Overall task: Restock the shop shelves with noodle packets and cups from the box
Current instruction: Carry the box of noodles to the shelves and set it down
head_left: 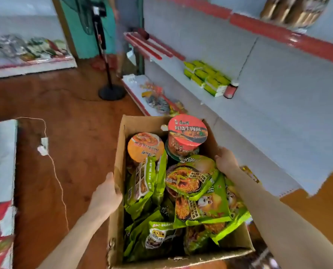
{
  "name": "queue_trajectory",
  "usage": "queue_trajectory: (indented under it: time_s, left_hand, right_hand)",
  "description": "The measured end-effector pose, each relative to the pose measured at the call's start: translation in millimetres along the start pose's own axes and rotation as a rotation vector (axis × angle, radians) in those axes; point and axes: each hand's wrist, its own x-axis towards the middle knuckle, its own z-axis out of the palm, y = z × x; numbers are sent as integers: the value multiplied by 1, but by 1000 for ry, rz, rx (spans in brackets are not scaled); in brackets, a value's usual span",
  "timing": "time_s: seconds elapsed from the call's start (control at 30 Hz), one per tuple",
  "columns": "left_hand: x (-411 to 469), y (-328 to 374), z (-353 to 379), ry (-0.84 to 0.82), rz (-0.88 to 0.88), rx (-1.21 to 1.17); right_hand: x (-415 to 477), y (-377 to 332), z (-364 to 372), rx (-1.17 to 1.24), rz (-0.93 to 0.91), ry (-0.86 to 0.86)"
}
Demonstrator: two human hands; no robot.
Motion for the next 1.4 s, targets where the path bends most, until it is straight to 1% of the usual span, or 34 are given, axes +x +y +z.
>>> queue_trajectory:
  time_s: [0.23,0.3,0.47,0.73,0.87,1.0,1.17,1.27,1.4]
  left_hand:
    - [145,-21,-79,97,-228,-78]
    - [180,-29,-104,138,-266,-115]
    - [284,-60,-166,227,-366,-158]
    - [481,-116,-278,271,-403,-190]
    - [573,-129,-341,296,-396,-212]
    - [672,-145,-396,312,-412,-233]
    - [799,-174,-460,338,-503,-294]
    - [865,-193,-505,367,-546,-331]
    - [946,-230,-562,416,-579,-351]
  right_hand:
    - [149,-183,72,-126,-197,-134]
    - [182,-240,91,-160,-267,-151]
    - [259,-373,150,-160,-452,-196]
    - [380,-568,248,-126,-490,-230]
    - [443,-658,285,-131,-489,-233]
    - [512,-751,335,-151,-533,-250]
    - [599,-878,404,-163,-565,-322]
    - [636,-963,437,-180,-589,-341]
    - [679,-1080,486,-207,-664,-369]
